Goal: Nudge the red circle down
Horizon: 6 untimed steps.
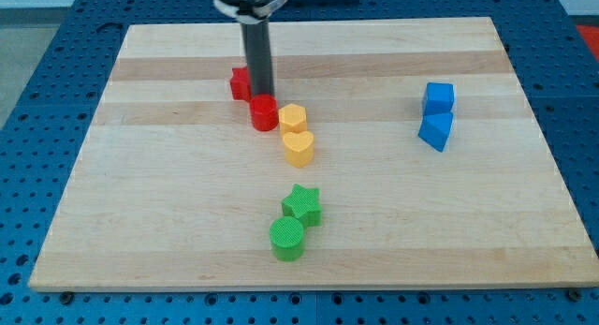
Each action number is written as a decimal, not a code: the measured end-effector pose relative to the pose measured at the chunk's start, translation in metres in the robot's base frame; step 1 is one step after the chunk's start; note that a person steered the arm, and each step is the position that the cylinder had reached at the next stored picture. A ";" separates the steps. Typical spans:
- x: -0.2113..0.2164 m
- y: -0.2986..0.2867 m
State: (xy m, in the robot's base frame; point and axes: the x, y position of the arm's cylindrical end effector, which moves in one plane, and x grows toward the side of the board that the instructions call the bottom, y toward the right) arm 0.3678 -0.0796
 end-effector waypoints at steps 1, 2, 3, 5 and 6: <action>0.005 -0.007; -0.016 0.008; -0.024 0.026; 0.005 0.025; 0.019 0.020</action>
